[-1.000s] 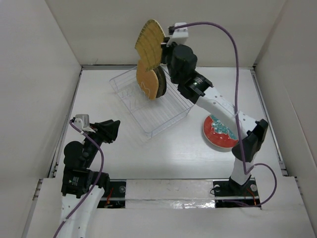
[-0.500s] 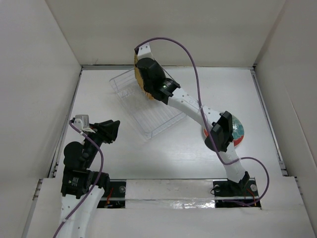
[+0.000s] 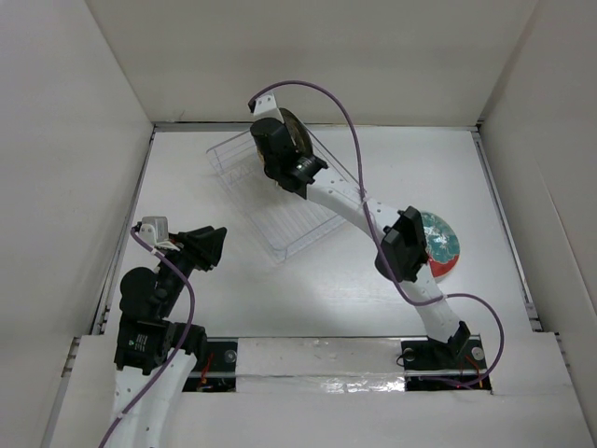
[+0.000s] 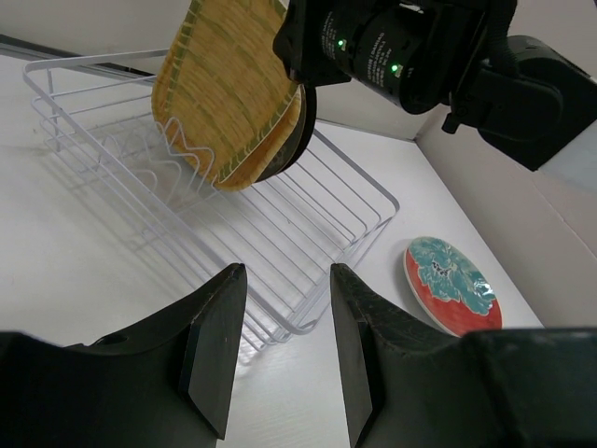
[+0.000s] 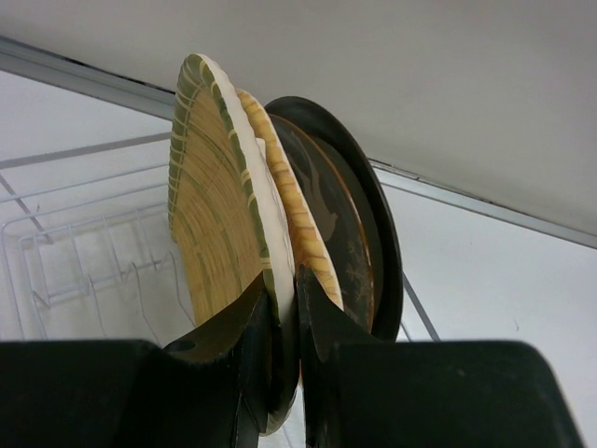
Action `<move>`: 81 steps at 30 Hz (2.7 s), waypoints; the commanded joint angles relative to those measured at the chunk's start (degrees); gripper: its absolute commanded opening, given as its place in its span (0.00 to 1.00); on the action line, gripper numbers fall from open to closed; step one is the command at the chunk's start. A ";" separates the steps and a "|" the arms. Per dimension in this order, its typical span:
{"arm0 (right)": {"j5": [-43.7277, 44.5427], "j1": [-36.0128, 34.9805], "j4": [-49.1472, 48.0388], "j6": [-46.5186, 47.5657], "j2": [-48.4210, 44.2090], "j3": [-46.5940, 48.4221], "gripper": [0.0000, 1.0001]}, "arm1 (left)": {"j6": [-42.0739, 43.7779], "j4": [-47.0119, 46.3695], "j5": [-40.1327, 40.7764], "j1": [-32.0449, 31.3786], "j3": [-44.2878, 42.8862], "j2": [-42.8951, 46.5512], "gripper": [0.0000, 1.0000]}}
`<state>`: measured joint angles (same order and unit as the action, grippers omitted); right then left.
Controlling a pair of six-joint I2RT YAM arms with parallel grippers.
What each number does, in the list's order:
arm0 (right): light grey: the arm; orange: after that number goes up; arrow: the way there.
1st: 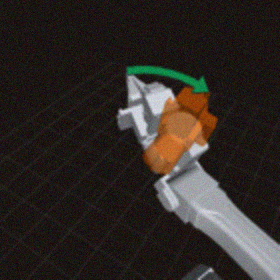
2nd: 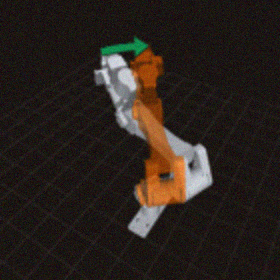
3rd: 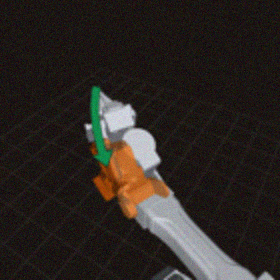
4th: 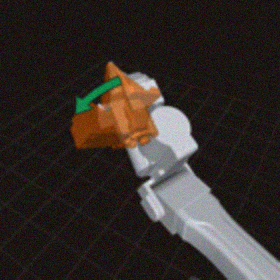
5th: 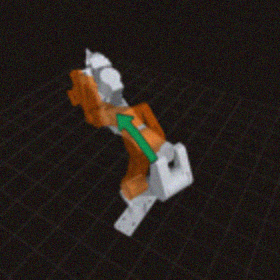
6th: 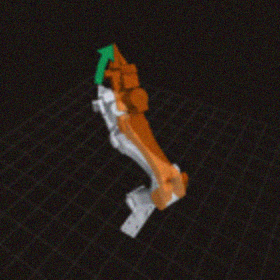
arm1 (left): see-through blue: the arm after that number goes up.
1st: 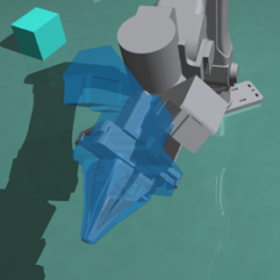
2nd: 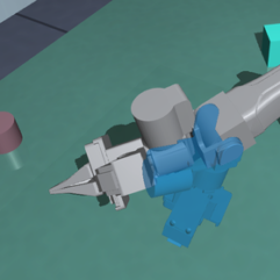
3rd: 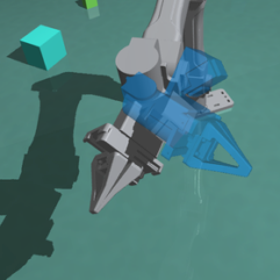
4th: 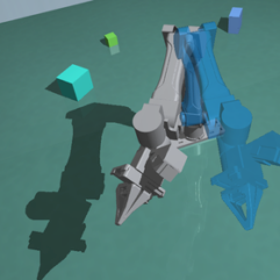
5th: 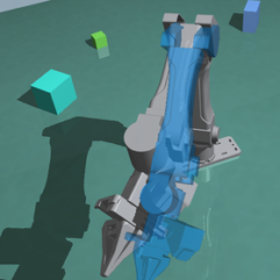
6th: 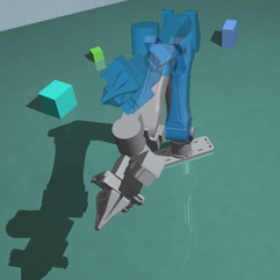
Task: Load the plates into the dish rack
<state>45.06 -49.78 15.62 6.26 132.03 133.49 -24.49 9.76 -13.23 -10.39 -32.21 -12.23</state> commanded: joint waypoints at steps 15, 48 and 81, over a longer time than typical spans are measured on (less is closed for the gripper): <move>-4.80 0.12 -10.87 -3.01 2.10 -4.98 0.18 | -0.12 -1.85 0.23 -0.24 0.04 -0.16 0.38; -11.66 33.28 -12.65 -49.31 -84.71 -95.41 0.00 | -0.12 -2.11 0.58 -4.20 0.30 4.93 0.38; -62.71 74.39 -10.33 -45.72 -67.79 -113.97 0.76 | 0.06 -0.09 6.03 -9.91 -0.84 9.24 0.39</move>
<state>-14.17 24.75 9.43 -38.68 61.32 22.09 -24.51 11.09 -7.46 -19.64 -32.21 -2.24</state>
